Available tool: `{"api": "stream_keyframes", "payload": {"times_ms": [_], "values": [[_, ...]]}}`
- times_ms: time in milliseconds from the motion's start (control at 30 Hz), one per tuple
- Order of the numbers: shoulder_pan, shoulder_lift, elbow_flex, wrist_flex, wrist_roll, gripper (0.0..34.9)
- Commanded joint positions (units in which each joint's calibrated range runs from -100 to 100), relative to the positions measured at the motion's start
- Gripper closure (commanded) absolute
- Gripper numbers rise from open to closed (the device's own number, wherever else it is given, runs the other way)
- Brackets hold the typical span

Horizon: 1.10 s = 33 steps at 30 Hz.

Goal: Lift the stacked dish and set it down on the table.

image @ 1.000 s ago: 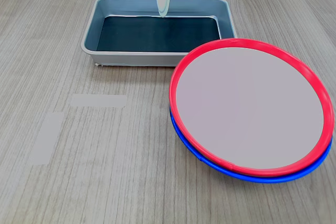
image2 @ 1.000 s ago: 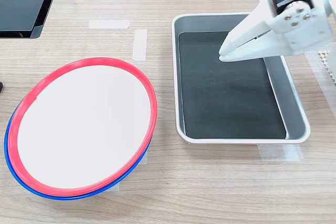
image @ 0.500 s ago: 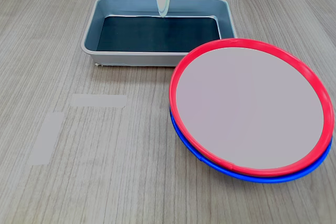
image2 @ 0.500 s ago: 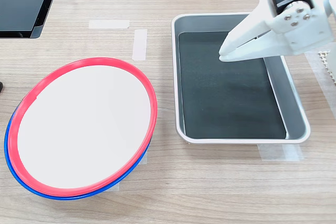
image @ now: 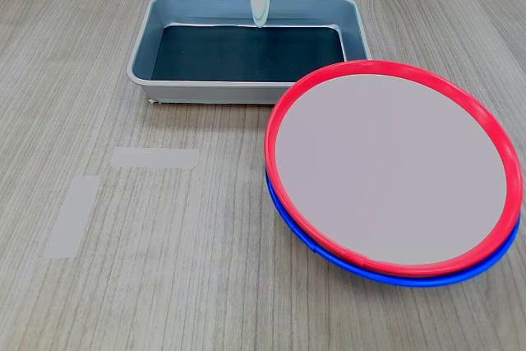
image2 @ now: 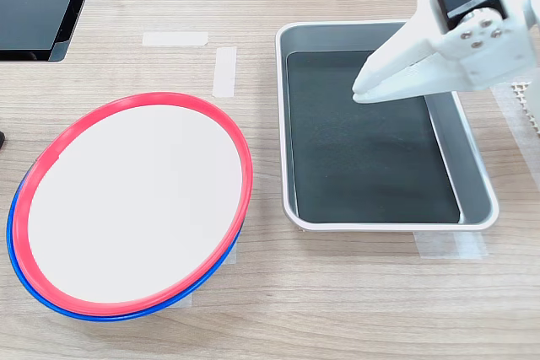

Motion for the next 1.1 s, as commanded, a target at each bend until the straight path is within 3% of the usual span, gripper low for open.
{"api": "stream_keyframes", "payload": {"times_ms": [0,233,433,767,900,1067], "values": [[-1.1,9.55,-9.1,-1.87,3.66,32.1],[-7.79,37.53,-32.23,-3.19,6.89,21.1],[-11.46,57.83,-47.16,-6.58,8.01,19.2],[-12.87,78.38,-60.45,-7.57,9.67,19.7],[-13.24,83.75,-64.0,-8.89,9.91,22.9],[-13.72,87.34,-65.91,-9.88,10.35,24.4]]}}
